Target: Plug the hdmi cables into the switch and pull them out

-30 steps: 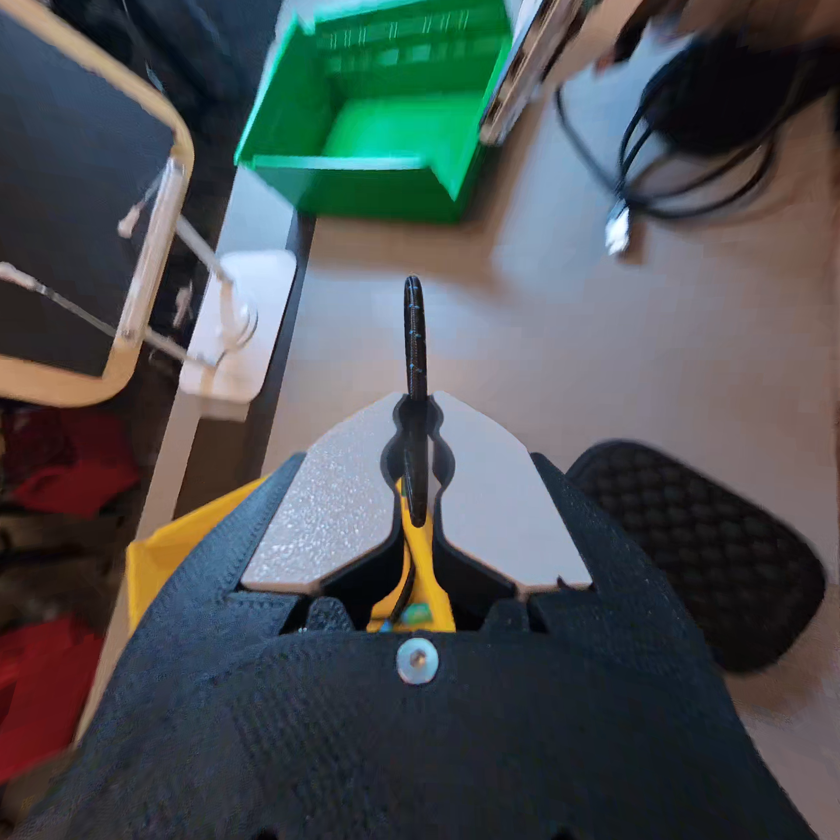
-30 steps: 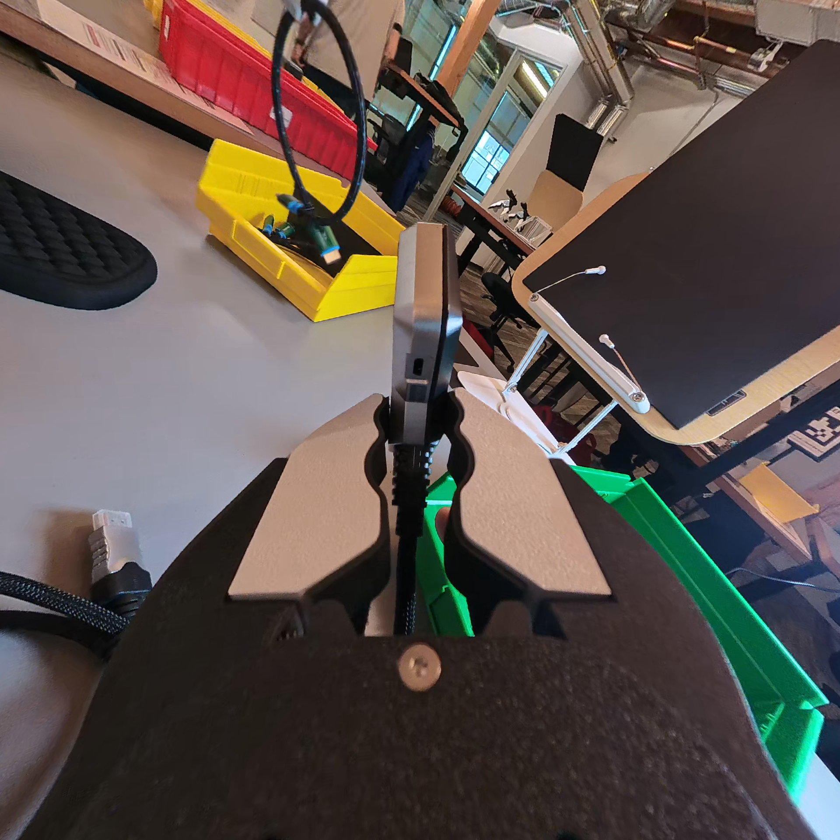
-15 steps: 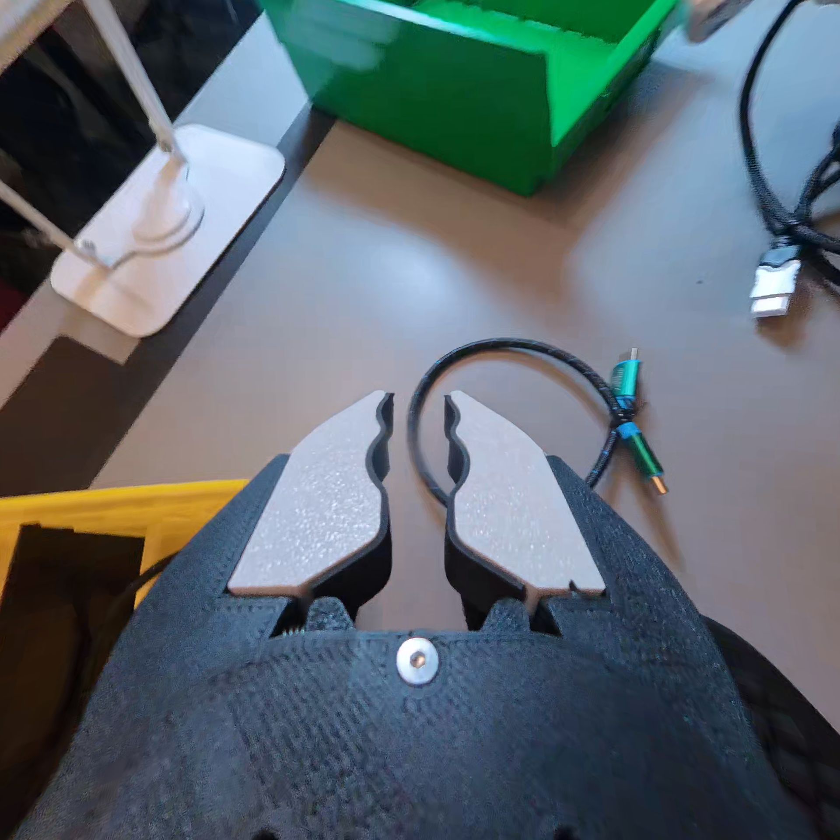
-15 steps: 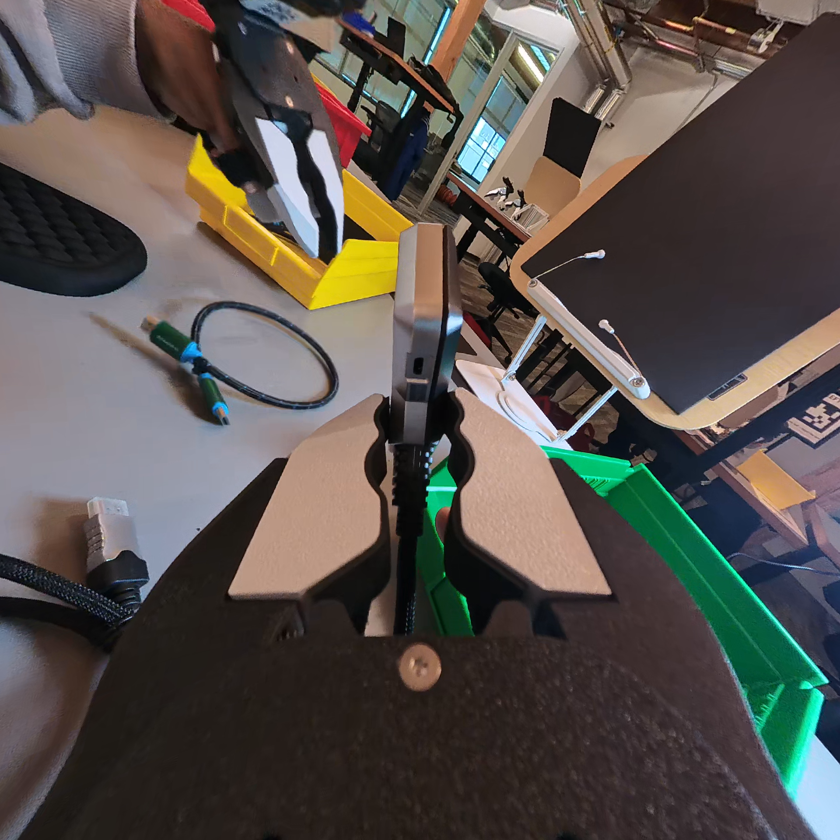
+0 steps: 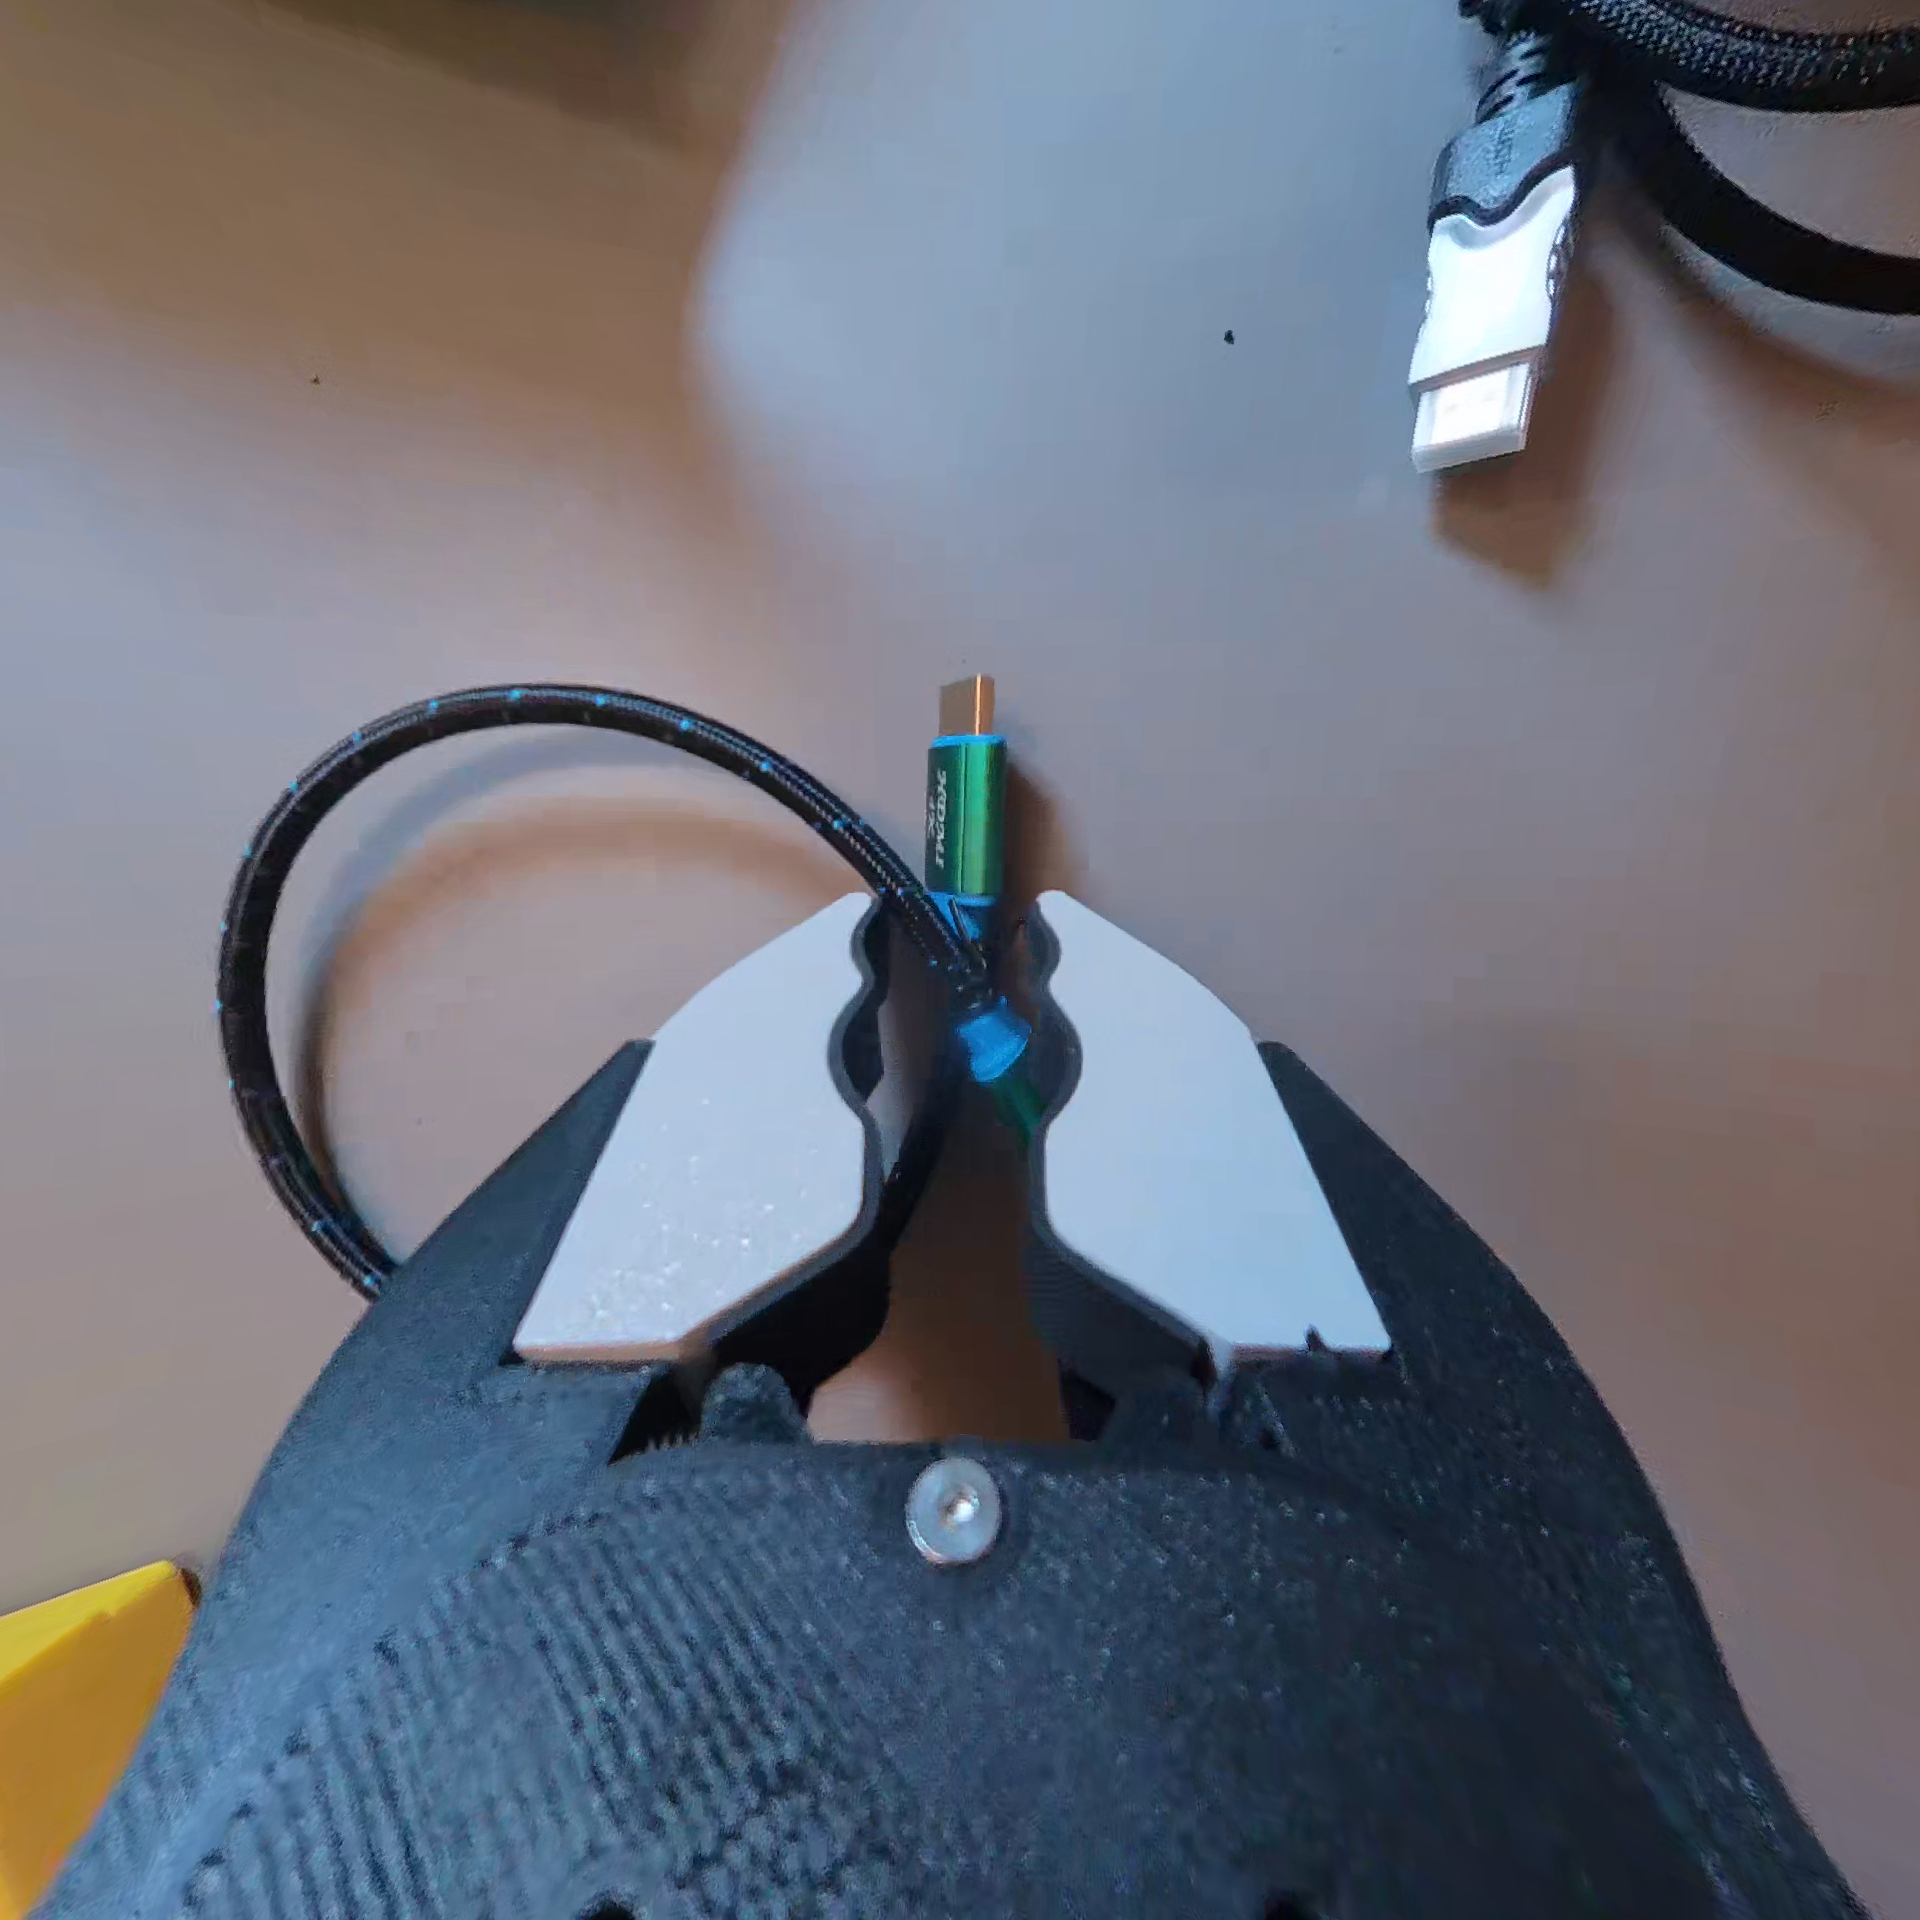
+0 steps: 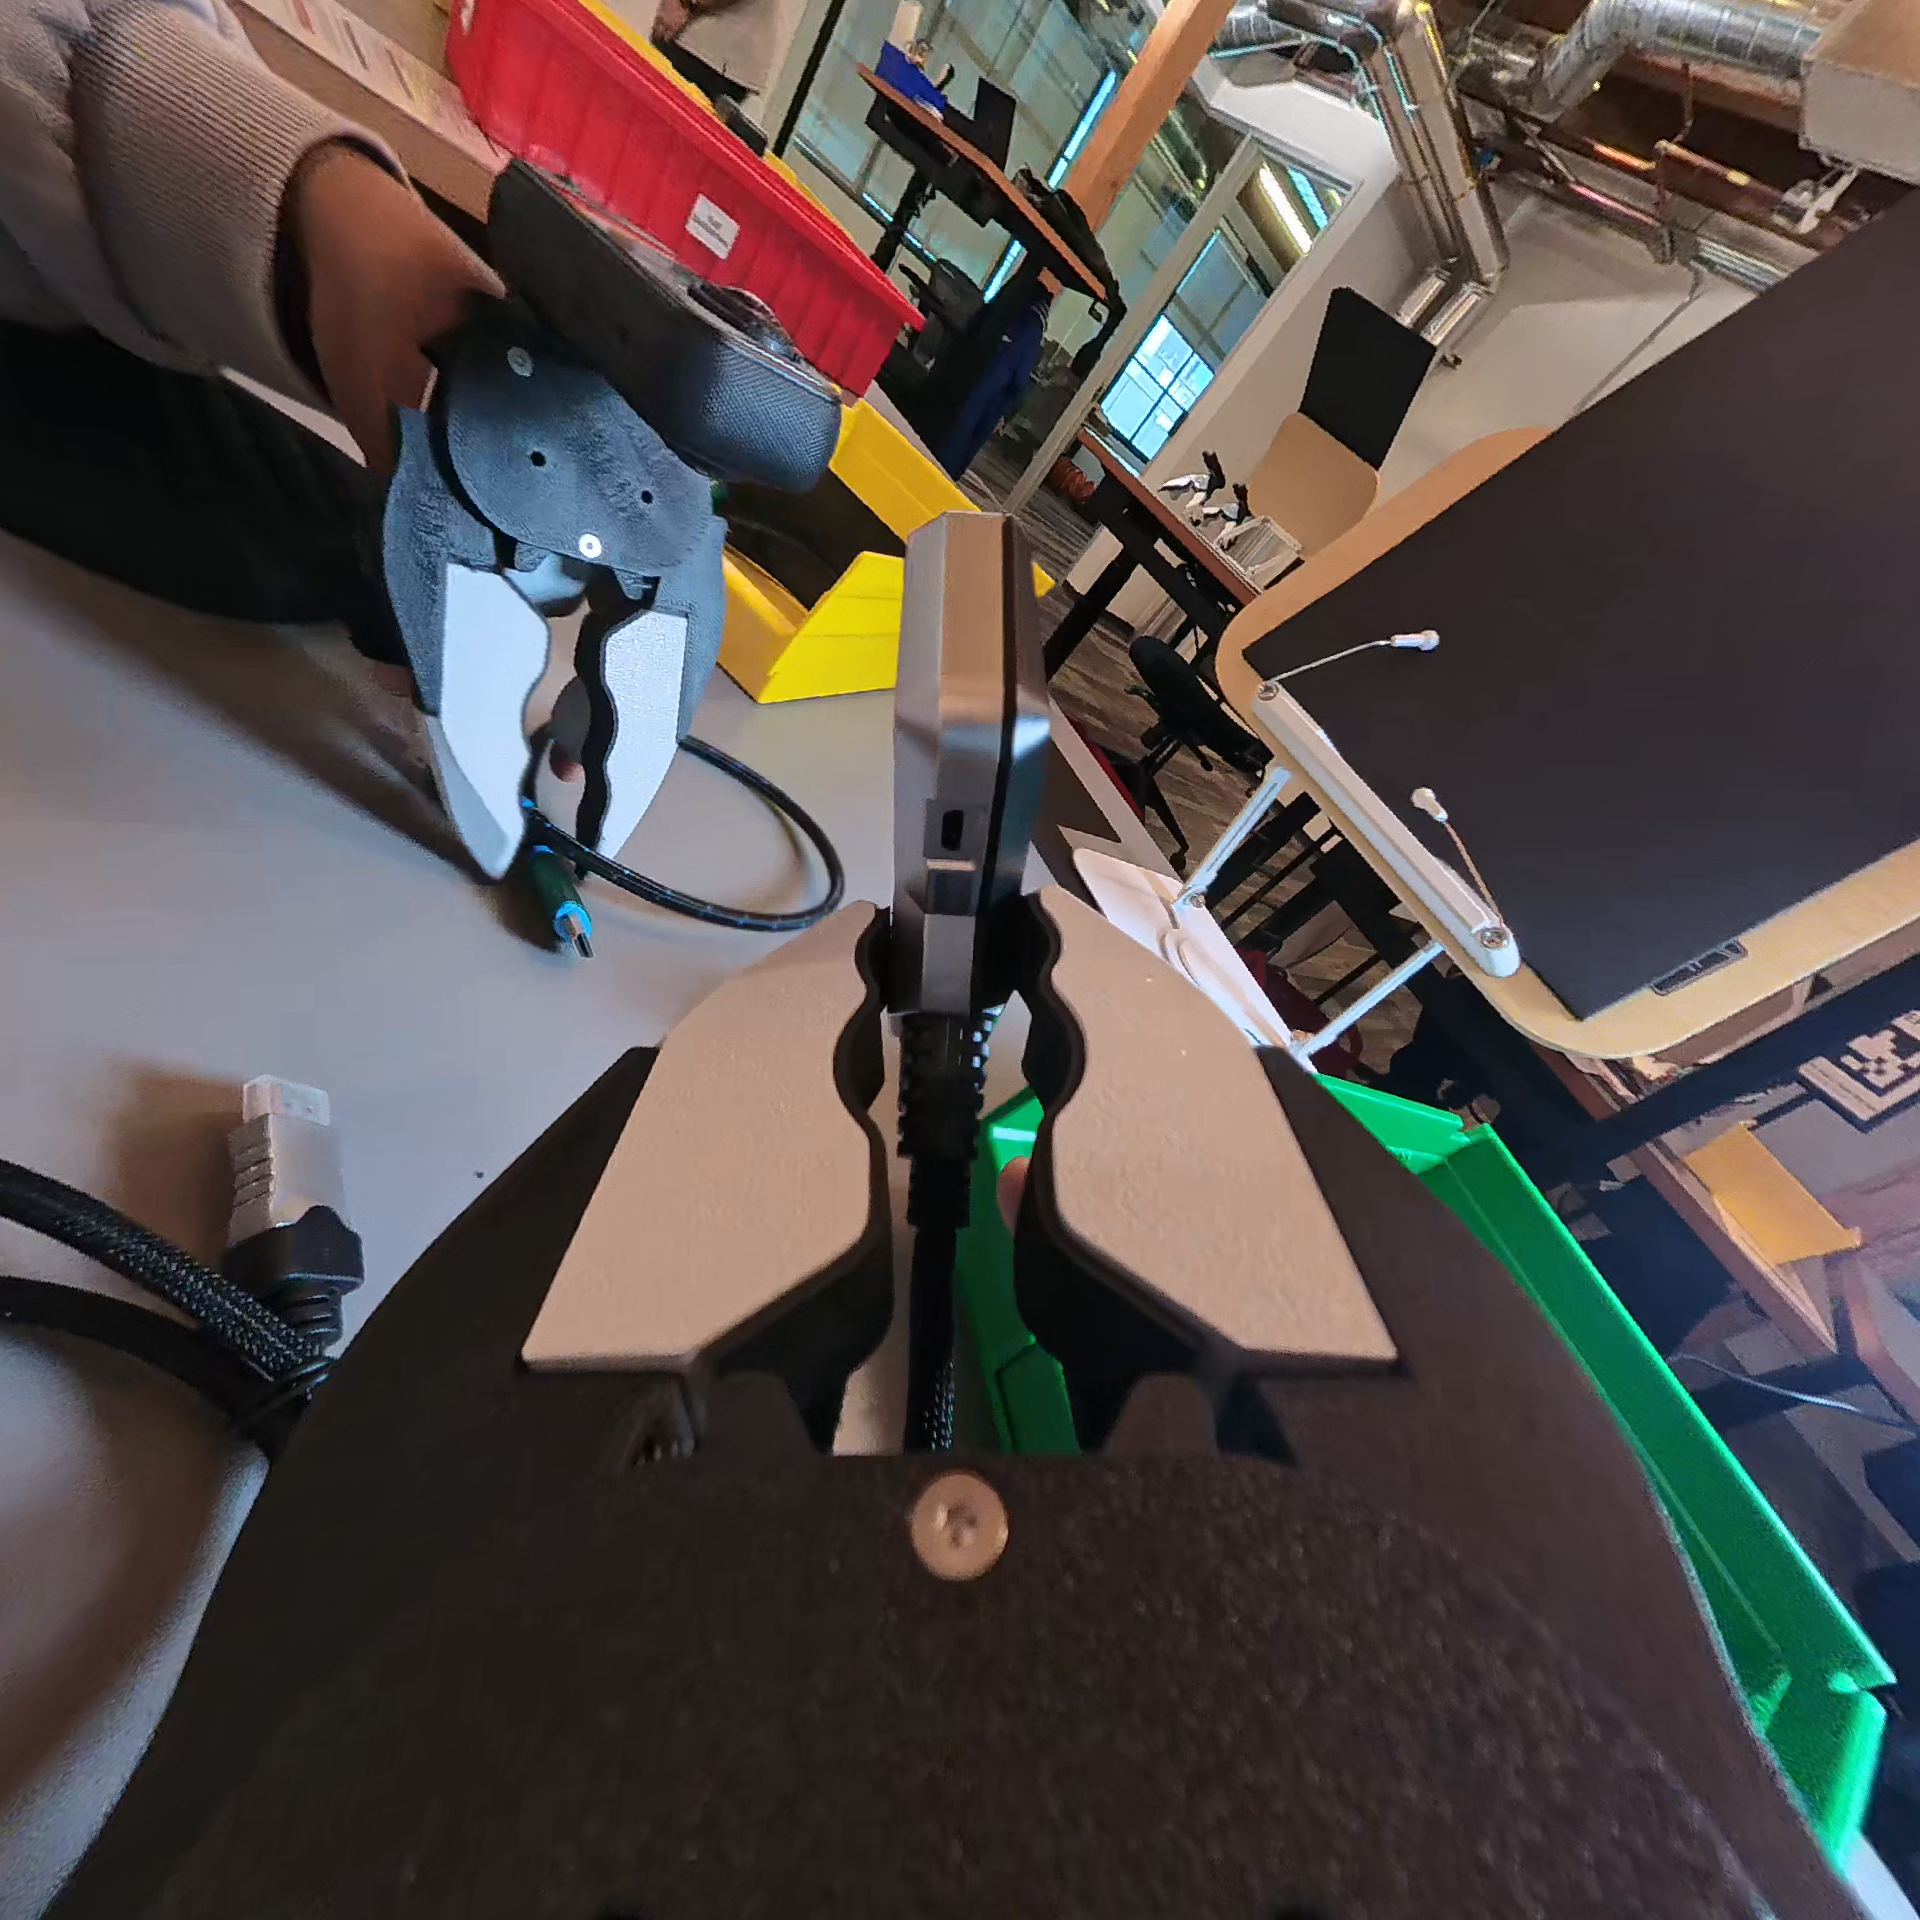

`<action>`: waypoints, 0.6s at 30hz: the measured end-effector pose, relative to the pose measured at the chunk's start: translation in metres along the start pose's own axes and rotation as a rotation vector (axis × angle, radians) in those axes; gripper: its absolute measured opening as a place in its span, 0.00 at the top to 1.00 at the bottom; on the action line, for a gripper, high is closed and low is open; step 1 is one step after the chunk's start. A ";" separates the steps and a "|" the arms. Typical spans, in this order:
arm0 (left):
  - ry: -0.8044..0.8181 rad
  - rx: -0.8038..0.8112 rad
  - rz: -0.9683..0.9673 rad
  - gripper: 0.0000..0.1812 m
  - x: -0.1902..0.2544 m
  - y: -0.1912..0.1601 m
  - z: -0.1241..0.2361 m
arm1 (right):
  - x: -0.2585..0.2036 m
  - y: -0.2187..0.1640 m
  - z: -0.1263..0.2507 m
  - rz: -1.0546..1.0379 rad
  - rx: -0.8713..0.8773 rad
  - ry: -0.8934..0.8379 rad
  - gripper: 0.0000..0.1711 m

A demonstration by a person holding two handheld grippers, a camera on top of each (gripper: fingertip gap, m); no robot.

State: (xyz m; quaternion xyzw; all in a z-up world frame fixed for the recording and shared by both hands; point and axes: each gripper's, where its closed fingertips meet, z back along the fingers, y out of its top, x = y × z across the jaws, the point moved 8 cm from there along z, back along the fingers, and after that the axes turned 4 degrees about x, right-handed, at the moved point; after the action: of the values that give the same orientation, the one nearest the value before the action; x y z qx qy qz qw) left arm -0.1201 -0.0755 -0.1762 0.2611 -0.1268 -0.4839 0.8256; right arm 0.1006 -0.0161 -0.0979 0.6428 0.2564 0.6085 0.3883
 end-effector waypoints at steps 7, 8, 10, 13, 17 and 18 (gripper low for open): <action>0.180 0.210 -0.039 0.93 -0.008 0.007 0.018 | -0.013 -0.002 -0.004 0.132 -0.017 0.075 0.86; 0.207 0.233 -0.047 0.93 -0.007 0.008 0.025 | -0.017 -0.002 -0.006 0.161 -0.023 0.090 0.87; 0.234 0.266 -0.077 0.93 -0.002 0.011 0.035 | -0.026 -0.002 -0.009 0.229 -0.044 0.122 0.87; 0.253 0.300 -0.112 0.93 0.008 0.016 0.041 | -0.041 -0.003 -0.017 0.339 -0.091 0.166 0.87; 0.272 0.288 -0.137 0.93 0.011 0.016 0.038 | -0.057 -0.008 -0.026 0.418 -0.145 0.207 0.87; 0.267 0.278 -0.139 0.93 0.013 0.016 0.036 | -0.059 -0.008 -0.027 0.422 -0.153 0.217 0.87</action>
State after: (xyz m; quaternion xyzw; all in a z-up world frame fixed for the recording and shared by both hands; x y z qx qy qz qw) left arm -0.1184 -0.0914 -0.1382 0.4424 -0.0637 -0.4786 0.7558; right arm 0.0673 -0.0536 -0.1404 0.5819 0.1100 0.7591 0.2703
